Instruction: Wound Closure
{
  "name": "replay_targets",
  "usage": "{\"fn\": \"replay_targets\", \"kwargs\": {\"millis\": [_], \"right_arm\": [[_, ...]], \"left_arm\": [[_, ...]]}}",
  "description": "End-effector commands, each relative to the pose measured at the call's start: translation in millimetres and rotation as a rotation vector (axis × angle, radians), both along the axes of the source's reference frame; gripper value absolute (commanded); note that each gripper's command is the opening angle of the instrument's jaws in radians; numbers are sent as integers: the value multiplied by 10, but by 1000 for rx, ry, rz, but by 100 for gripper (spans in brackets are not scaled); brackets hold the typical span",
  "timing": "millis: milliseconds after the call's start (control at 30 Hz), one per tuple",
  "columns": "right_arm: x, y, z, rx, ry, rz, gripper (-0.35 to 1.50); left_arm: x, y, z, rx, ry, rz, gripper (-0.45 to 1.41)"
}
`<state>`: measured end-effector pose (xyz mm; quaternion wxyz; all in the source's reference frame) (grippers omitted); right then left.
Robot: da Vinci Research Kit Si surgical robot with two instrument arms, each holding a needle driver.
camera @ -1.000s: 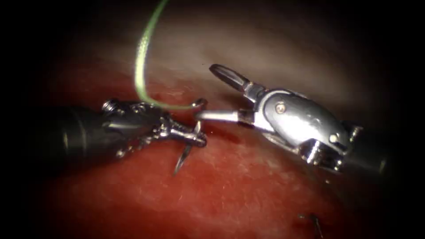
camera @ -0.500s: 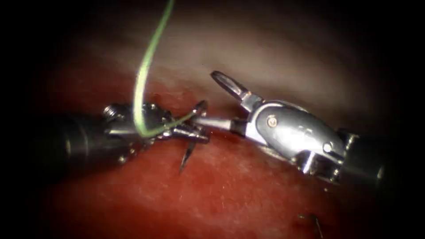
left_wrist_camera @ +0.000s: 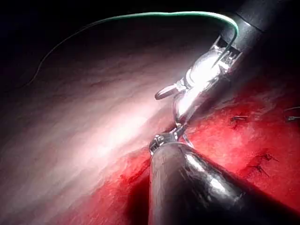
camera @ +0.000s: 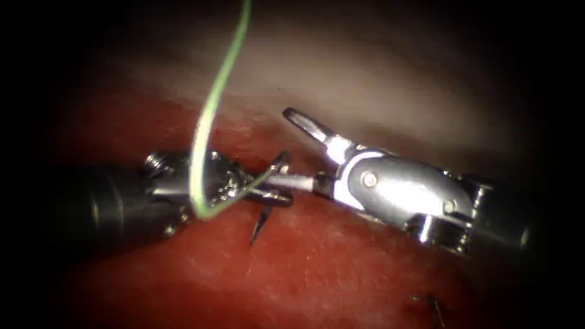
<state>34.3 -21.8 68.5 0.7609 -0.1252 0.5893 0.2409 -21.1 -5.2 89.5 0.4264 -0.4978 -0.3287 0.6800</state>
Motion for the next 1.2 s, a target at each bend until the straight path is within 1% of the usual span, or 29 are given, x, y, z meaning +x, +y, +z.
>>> {"fn": "replay_targets", "kwargs": {"millis": [33, 67, 100, 133, 167, 433, 600, 633, 667, 700, 733, 767, 800, 833, 867, 933, 967, 1033, 1067, 1100, 1167, 1200], "right_arm": [[7, 3, 6, -9, 5, -11, 59], [7, 2, 6, -14, 6, -19, 44], [6, 2, 5, -19, 8, -28, 19], [5, 2, 5, -21, 17, -35, -11], [4, 2, 5, -31, 14, -44, -35], [-1, 1, 7, -49, -9, -104, -35], [-1, 3, 7, -53, -6, -112, -35], [-2, 5, 7, -54, -11, -118, -35], [-2, 6, 7, -54, -11, -118, -35], [-3, 7, 8, -53, -11, -118, -35], [-3, 7, 8, -53, -11, -118, -35], [-3, 11, 9, -48, -13, -122, -35], [-4, 15, 11, -45, -13, -124, -35], [-4, 18, 12, -43, -13, -123, -35], [-6, 23, 15, -42, -10, -125, -35], [-7, 28, 21, -41, -10, -124, -35], [-9, 33, 28, -40, -11, -127, -35], [-11, 39, 38, -46, -1, -131, -35], [-12, 45, 50, -51, 8, -137, -35], [-12, 49, 54, -43, 21, -139, -35], [-12, 58, 65, -36, 37, -141, -35], [-12, 64, 70, -37, 44, -145, -35]], "left_arm": [[-6, 0, 5, -6, 2, 6, -45], [-6, 0, 5, -6, 4, 8, -45], [-5, 0, 5, -5, 6, 11, -45], [-5, -1, 5, -5, 8, 13, -45], [-5, -1, 5, -4, 9, 16, -45], [-2, -1, 5, -31, 10, 32, -45], [-2, -1, 5, -42, 9, 36, -45], [-2, 0, 5, -92, 4, 53, -37], [-2, 1, 5, -115, 8, 57, -11], [-2, 2, 6, -168, 16, 67, 20], [-2, 2, 6, -168, 16, 67, 20], [-2, 4, 7, -272, 66, 71, 49], [0, 7, 8, -341, 158, 49, 71], [1, 8, 9, -339, 193, 32, 79], [7, 10, 10, -327, 202, 27, 89], [16, 11, 10, -308, 168, 42, 98], [28, 12, 8, -317, 153, 55, 101], [41, 12, 7, -343, 159, 53, 101], [51, 10, 7, -372, 170, 64, 99], [55, 8, 7, -394, 172, 75, 96], [65, 3, 10, -407, 176, 83, 82], [68, 2, 12, -409, 177, 84, 67]]}}
